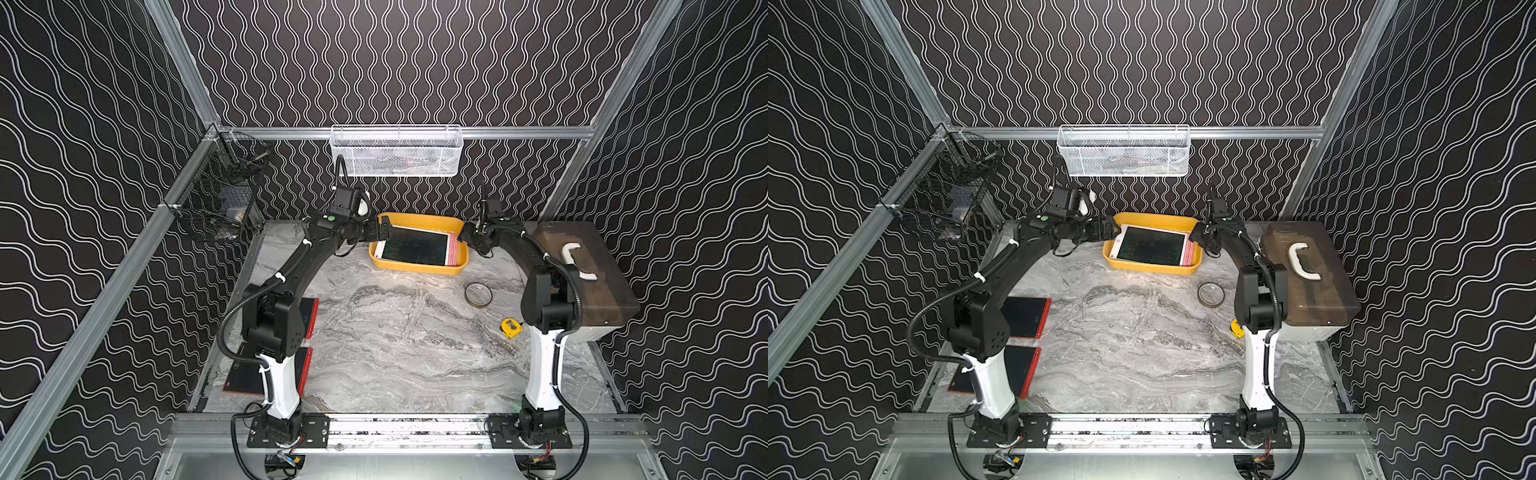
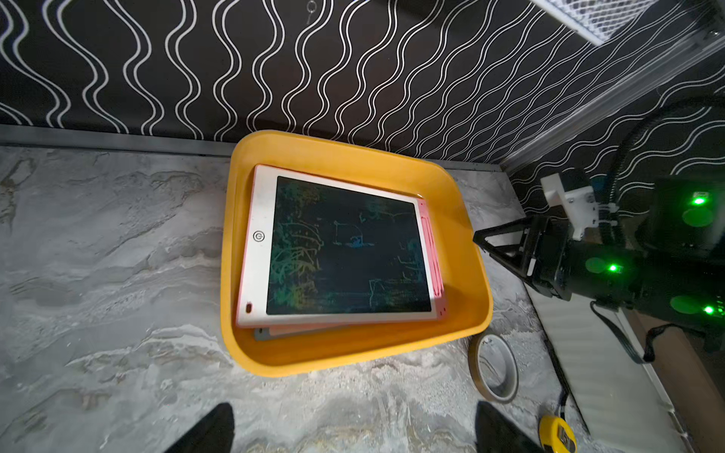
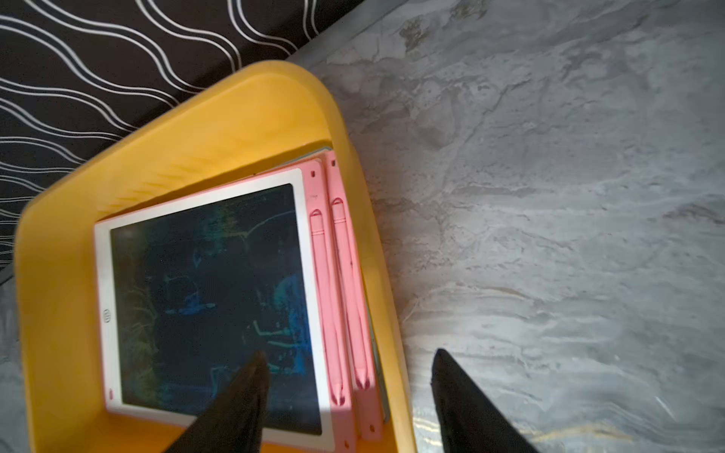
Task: Take out the writing tablet from the storage box
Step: Move the storage box to the center of the board.
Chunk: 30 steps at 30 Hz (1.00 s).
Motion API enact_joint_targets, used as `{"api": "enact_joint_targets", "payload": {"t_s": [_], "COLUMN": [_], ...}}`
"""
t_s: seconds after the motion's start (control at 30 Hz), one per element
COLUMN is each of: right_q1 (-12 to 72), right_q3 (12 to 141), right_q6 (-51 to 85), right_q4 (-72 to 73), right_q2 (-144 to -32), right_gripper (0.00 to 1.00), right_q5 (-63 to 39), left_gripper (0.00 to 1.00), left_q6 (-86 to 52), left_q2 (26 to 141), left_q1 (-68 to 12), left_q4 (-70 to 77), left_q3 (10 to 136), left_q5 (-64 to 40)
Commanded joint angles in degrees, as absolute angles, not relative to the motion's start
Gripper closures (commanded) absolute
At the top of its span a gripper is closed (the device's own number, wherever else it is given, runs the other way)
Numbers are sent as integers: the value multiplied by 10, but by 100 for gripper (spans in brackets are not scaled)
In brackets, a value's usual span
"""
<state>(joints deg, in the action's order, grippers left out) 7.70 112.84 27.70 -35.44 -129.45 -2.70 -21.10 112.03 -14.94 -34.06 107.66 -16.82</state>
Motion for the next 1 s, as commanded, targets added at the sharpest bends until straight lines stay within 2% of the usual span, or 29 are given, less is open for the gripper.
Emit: {"api": "enact_joint_targets", "payload": {"t_s": [0.0,0.07,0.23,0.3,0.37,0.5,0.73,0.97], "right_q1": [76,76,74,74,74,79,118,144], "right_q3": [1144,1133,1103,1092,1077,1040,1007,950], "right_q6": [248,243,237,234,230,223,190,189], "right_q4": [-417,-417,-413,-414,-413,-408,-420,-410], "right_q2": [-1320,-1324,-1317,-1309,-1293,-1255,-1217,-1180], "right_gripper": [36,41,76,87,92,96,98,98], "right_q5": [-3,1,-12,-18,-20,-38,-23,-34], "left_gripper": [1,1,1,1,1,1,1,1], "left_q6": [-198,-197,-198,-197,-195,-184,-168,-154], "left_q2": [1152,1166,1196,1205,1215,1240,1268,1273], "left_q1": [-149,-149,-149,-149,-149,-155,-182,-191], "left_q4": [-351,-352,-359,-361,-362,-382,-396,-401], "left_q3": [1102,1109,1119,1122,1125,1154,1184,1143], "left_q5": [-178,-178,-164,-153,-145,-127,-96,-19]}}
